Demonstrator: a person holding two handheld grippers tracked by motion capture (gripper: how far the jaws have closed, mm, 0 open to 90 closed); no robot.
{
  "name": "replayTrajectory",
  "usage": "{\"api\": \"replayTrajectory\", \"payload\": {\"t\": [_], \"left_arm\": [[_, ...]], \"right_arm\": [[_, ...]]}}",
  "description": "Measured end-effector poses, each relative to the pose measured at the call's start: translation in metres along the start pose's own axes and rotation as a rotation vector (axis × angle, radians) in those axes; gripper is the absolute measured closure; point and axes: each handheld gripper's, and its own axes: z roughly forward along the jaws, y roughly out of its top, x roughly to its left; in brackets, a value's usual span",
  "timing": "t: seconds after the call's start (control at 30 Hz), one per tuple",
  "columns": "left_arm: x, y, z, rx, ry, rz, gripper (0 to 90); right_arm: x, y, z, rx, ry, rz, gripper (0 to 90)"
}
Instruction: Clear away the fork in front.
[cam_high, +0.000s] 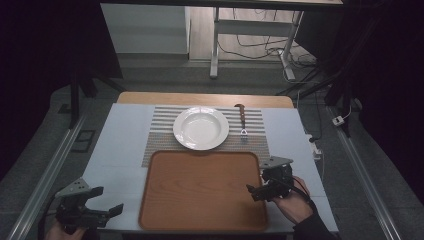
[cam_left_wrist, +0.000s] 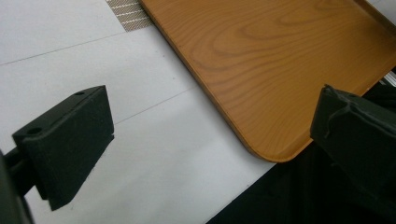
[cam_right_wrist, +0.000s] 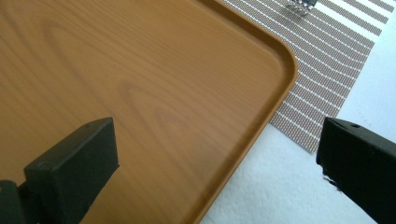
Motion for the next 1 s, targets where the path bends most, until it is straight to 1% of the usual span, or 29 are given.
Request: {"api": "replayTrajectory", "payload": {"t": [0.07,0.13,0.2,0.23,0.27,0.33,0.37,0.4,0.43,0.47,0.5,0.8,0.93,1.0], "left_arm": [[0.000,0.000,0.000,0.000,-0.002,-0.001,0.0],[0.000,0.000,0.000,0.000,0.000,0.000,0.0],[0.000,0.000,0.000,0.001,0.000,0.000,0.0],[0.000,0.000,0.000,0.001,0.000,0.000,0.0],[0.000,0.000,0.000,0.002,-0.001,0.000,0.0],[0.000,0.000,0.000,0.002,-0.002,0.000,0.0],[0.000,0.000,0.000,0.002,-0.002,0.000,0.0],[0.000,0.000,0.000,0.002,-0.002,0.000,0.0],[0.000,0.000,0.000,0.002,-0.003,0.000,0.0],[0.000,0.000,0.000,0.003,-0.002,0.001,0.0],[0.000,0.000,0.000,0.003,-0.003,0.001,0.0],[0.001,0.000,0.000,0.002,-0.006,0.001,0.0],[0.000,0.000,0.000,0.003,-0.007,0.002,0.0],[0.001,0.000,0.000,0.003,-0.008,0.001,0.0]], "right_arm": [[0.001,0.003,0.003,0.014,-0.014,-0.020,0.0],[0.001,0.004,0.005,0.018,-0.018,-0.023,0.0],[0.002,0.007,0.009,0.027,-0.026,-0.037,0.0],[0.002,0.010,0.012,0.035,-0.036,-0.062,0.0],[0.002,0.010,0.012,0.035,-0.036,-0.062,0.0],[0.003,0.015,0.017,0.044,-0.052,-0.101,0.0],[0.003,0.015,0.017,0.044,-0.052,-0.101,0.0],[0.003,0.018,0.020,0.051,-0.066,-0.130,0.0],[0.003,0.018,0.020,0.051,-0.066,-0.130,0.0],[0.004,0.020,0.022,0.053,-0.074,-0.145,0.0],[0.004,0.024,0.026,0.059,-0.091,-0.172,0.0],[0.002,0.038,0.047,0.099,-0.168,-0.269,0.0],[-0.002,0.043,0.057,0.128,-0.201,-0.325,0.0],[-0.003,0.046,0.061,0.132,-0.214,-0.350,0.0]]}}
